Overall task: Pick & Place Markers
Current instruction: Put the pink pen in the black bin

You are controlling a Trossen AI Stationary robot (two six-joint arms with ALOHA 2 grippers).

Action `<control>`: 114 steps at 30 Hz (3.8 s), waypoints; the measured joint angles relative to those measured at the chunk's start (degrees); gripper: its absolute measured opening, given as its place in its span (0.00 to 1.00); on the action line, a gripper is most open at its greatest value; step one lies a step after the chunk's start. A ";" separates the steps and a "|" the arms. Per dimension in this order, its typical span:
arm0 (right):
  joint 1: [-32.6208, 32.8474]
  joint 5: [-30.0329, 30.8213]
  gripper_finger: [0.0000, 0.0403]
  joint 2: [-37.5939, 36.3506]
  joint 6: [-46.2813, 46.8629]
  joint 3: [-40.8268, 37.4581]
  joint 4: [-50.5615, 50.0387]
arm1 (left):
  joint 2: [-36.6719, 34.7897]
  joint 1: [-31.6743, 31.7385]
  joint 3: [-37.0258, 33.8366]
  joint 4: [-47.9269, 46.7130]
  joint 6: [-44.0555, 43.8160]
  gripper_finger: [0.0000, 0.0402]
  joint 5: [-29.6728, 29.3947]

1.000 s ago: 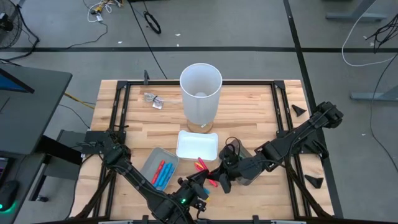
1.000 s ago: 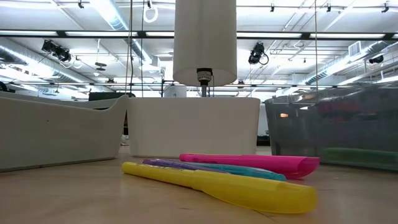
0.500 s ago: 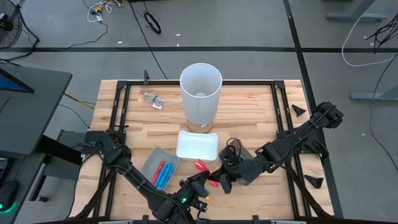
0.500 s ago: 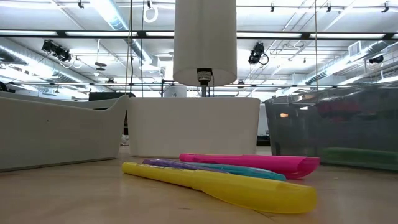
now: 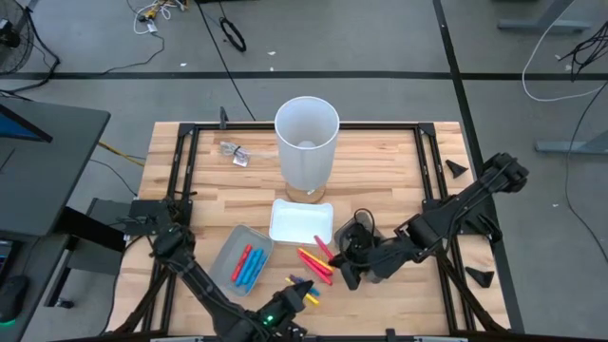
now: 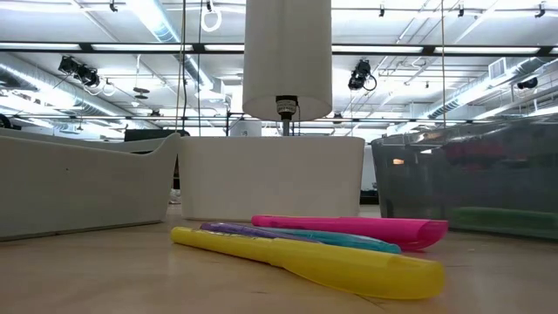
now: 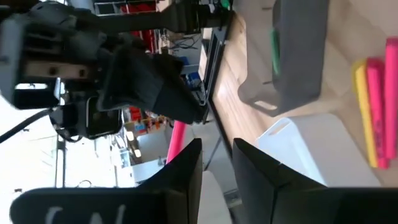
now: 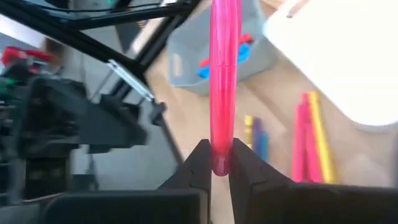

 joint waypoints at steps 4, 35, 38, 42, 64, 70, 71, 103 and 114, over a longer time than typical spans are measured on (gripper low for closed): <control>0.04 0.30 0.05 -1.15 1.57 0.00 -6.63 | 0.00 -0.61 0.00 -0.09 -2.50 0.24 0.39; 0.11 -5.36 0.04 -1.49 14.35 3.52 -45.40 | 0.00 0.05 0.00 -1.29 -6.71 0.24 2.31; 0.21 -6.93 0.04 -0.10 14.12 3.52 -46.02 | 0.00 0.47 0.00 -1.33 -6.72 0.24 2.59; 0.62 -8.64 0.04 2.38 13.92 4.21 -49.00 | 0.00 1.17 0.00 -1.33 -6.73 0.24 3.73; 1.38 -7.96 0.04 16.01 8.80 20.22 -66.04 | 0.00 2.56 0.00 -1.32 -7.15 0.24 7.20; 1.38 -7.27 0.04 15.96 8.76 19.78 -65.35 | 0.00 2.56 0.00 -1.33 -7.17 0.24 8.03; 1.38 -7.28 0.04 15.96 8.77 19.16 -65.07 | 0.00 2.56 0.00 -1.33 -7.16 0.24 8.23; -3.04 -16.34 0.04 15.94 4.42 -9.82 -30.20 | 0.00 2.54 0.00 -1.29 -8.31 0.24 8.27; -2.58 -16.94 0.16 15.42 3.80 -9.98 -30.54 | 0.00 2.72 0.00 -1.31 -8.15 0.24 8.30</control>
